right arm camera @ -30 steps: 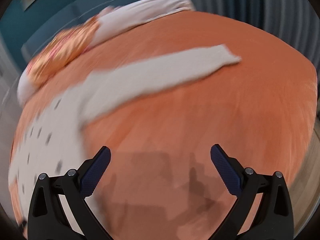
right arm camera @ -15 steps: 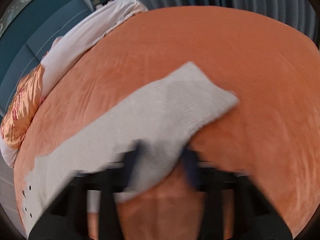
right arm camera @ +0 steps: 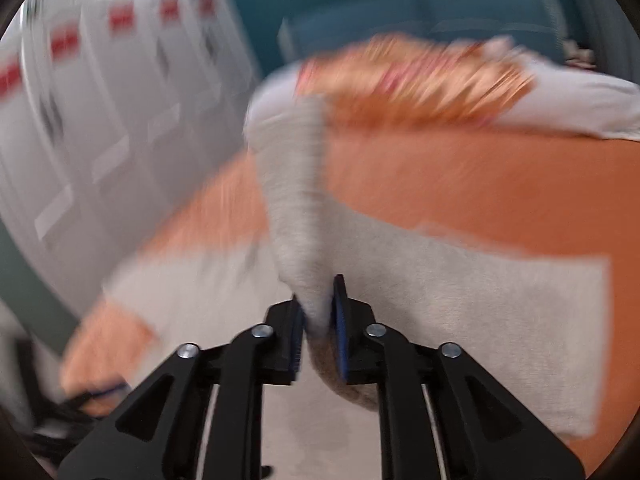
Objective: Fold small clothes
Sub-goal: 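Grasp the sweater sleeve cuff with the right tool, then carry the held sleeve across the sweater body with the right tool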
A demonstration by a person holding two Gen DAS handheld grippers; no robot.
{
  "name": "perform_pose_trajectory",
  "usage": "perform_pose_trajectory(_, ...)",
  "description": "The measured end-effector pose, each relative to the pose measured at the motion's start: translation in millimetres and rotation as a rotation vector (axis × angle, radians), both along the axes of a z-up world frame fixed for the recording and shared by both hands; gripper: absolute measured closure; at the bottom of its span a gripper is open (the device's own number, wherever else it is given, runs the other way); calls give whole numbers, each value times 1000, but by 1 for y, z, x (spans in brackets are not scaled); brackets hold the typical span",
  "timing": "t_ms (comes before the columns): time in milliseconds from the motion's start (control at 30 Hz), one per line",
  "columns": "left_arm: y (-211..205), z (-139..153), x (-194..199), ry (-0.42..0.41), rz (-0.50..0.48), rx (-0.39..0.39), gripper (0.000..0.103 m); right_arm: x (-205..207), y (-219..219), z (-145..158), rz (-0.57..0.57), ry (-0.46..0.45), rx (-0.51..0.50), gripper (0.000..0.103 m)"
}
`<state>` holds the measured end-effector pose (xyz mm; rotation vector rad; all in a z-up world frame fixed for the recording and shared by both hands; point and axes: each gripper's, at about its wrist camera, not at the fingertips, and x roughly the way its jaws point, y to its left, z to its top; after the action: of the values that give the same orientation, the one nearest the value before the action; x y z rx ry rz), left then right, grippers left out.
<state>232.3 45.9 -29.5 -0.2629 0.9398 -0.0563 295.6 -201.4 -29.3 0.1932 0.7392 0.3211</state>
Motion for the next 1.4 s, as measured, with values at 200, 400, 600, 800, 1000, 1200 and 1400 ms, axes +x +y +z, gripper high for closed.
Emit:
perform_pose_trajectory(200, 12, -26, 35, 86, -49, -102, 16, -24, 24, -65, -13, 140, -24, 68)
perform_pose_trajectory(400, 11, -49, 72, 126, -21, -290, 16, -88, -66, -32, -231, 56, -39, 44)
perform_pose_trajectory(600, -11, -62, 99, 122, 7, -247, 15, -93, -142, -35, -459, 86, -30, 38)
perform_pose_trajectory(800, -34, -51, 125, 103, -105, -204, 98, -53, -181, -66, -586, 184, 5, 35)
perform_pose_trajectory(1000, -38, 27, 118, -193, -151, -128, 99, -42, -172, -36, -547, 51, 80, 88)
perform_pose_trajectory(1200, -22, -18, 129, -99, -111, -36, 98, -34, -174, -82, -551, 179, 4, 88)
perform_pose_trajectory(1400, -20, -68, 118, -37, -101, -2, 97, -37, -174, -50, -570, 126, 18, 84)
